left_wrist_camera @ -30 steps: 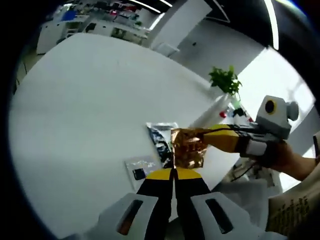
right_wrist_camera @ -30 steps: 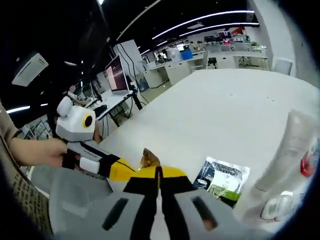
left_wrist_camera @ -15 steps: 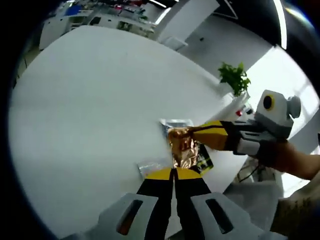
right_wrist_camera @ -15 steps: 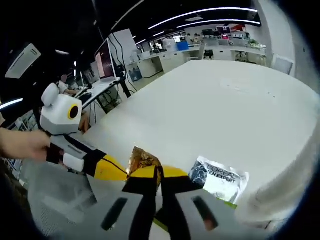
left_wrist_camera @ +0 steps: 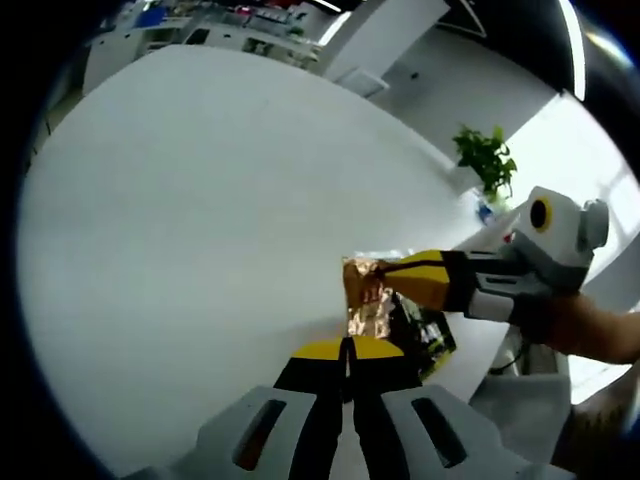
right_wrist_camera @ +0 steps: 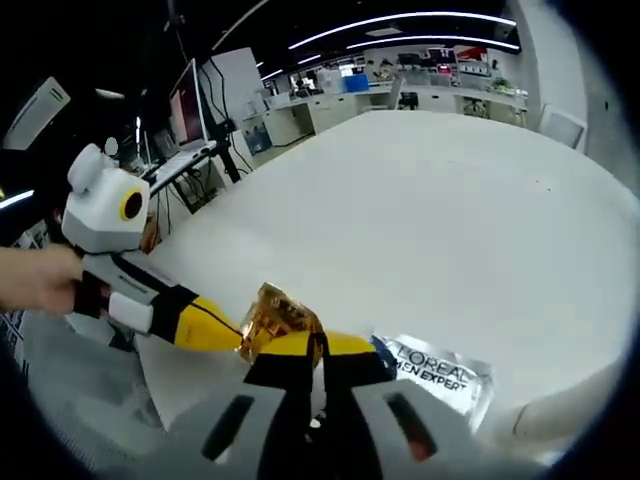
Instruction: Arrange the skincare products in the storage area until every visible bottle or jar stands upright without overlapping.
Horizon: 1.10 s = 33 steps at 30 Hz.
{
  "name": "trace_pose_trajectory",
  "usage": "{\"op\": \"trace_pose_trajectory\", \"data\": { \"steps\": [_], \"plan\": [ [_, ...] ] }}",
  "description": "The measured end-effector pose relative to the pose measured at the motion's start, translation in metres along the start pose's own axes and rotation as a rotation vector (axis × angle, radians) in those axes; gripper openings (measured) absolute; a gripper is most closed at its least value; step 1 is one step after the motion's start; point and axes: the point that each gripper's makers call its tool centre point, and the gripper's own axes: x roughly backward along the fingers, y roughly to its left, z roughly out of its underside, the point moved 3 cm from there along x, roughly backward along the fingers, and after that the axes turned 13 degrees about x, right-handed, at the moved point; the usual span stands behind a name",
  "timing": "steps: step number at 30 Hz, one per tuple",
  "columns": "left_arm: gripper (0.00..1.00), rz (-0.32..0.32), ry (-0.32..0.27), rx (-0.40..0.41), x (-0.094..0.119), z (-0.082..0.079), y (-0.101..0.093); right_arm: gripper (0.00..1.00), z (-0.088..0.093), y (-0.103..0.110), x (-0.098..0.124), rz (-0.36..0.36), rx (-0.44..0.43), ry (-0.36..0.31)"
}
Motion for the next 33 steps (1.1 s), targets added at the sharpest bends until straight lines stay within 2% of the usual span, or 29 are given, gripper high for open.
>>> {"op": "trace_pose_trajectory", "data": {
  "steps": [12, 19, 24, 26, 28, 33],
  "plan": [
    [0.00, -0.024, 0.016, 0.018, -0.016, -0.006, 0.017, 0.04, 0.012, -0.008, -0.023, 0.018, 0.032, 0.047],
    [0.00, -0.036, 0.015, 0.025, -0.020, -0.008, 0.023, 0.05, 0.016, -0.010, -0.033, 0.035, 0.103, 0.076],
    [0.00, -0.039, 0.014, 0.017, -0.023, -0.008, 0.023, 0.04, 0.018, -0.012, -0.038, 0.058, 0.189, 0.093],
    [0.00, -0.043, 0.018, -0.011, -0.025, -0.006, 0.022, 0.04, 0.019, -0.011, -0.039, 0.057, 0.214, 0.097],
    [0.00, -0.073, 0.008, -0.085, -0.025, -0.007, 0.025, 0.04, 0.018, -0.012, -0.039, 0.059, 0.240, 0.093],
    [0.03, -0.130, -0.032, -0.335, -0.021, -0.019, 0.018, 0.03, 0.016, -0.013, -0.039, 0.056, 0.269, 0.093]
  ]
}}
